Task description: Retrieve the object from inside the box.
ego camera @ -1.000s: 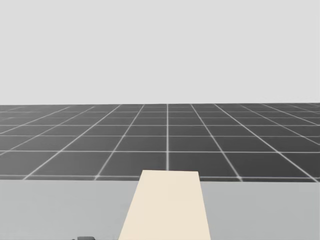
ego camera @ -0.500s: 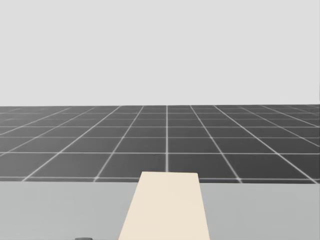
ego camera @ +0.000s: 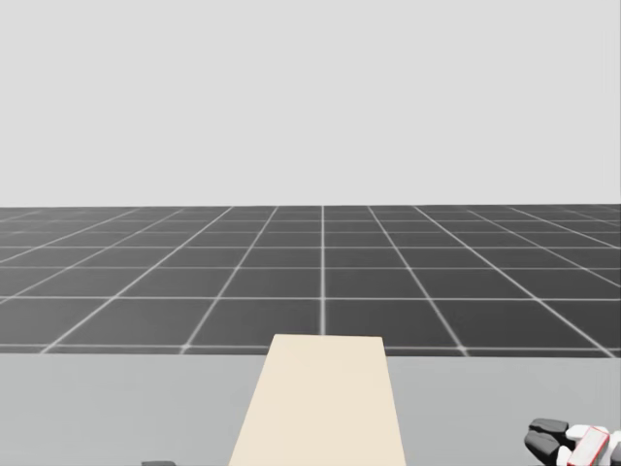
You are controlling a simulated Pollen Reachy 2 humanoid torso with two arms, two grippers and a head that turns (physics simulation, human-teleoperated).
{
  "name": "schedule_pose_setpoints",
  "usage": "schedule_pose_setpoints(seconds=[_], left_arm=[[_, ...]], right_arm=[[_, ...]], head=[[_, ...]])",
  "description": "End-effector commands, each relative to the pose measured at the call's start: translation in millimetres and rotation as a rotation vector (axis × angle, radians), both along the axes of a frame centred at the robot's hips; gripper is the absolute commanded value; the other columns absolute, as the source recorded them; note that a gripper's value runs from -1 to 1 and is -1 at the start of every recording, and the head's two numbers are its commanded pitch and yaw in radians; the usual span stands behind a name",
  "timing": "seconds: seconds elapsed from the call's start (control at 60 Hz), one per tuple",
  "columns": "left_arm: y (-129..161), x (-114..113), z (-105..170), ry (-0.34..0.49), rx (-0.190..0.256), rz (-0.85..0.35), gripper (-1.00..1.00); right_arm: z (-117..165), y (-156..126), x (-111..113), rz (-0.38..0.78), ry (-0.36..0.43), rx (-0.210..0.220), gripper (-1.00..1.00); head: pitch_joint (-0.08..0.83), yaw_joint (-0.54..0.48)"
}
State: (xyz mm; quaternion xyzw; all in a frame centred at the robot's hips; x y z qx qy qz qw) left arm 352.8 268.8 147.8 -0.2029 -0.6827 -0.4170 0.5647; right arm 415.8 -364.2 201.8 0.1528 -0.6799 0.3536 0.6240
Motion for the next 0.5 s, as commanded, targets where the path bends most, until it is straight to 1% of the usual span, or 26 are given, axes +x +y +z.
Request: schedule_pose_setpoints(seconds=[0.017,0.117,0.183,0.25,0.417,0.45,0.5], left_arm=[[0.9,0.2,0.0,0.000,-0.001,0.002,-1.00],[1.4,0.2,0.0,0.000,-0.001,0.003,-1.00],[1.9,0.3,0.0,0.000,-0.002,0.004,-1.00],[2.6,0.6,-0.2,0.001,-0.001,0.006,-1.00],[3.6,1.0,-0.1,0.000,-0.002,0.010,-1.00],[3.7,0.9,-0.2,0.000,-0.002,0.010,-1.00],[3.8,0.8,-0.4,0.000,-0.002,0.011,-1.00]], right_arm=[[40.7,-7.9,18.9,0.220,-0.119,0.041,1.00],[67.0,-4.5,27.9,0.212,-0.155,0.020,1.00],[79.2,-2.8,30.7,0.210,-0.171,0.007,1.00],[96.6,-1.3,32.5,0.205,-0.199,-0.023,1.00],[140.8,1.9,26.5,0.206,-0.271,-0.054,1.00],[151.6,1.7,24.1,0.204,-0.289,-0.077,1.00],[162.0,1.0,21.3,0.199,-0.307,-0.095,1.00]], head=[[0.035,0.03],[0.035,0.03],[0.035,0.03],[0.035,0.03],[0.037,0.04],[0.036,0.04],[0.036,0.04]])
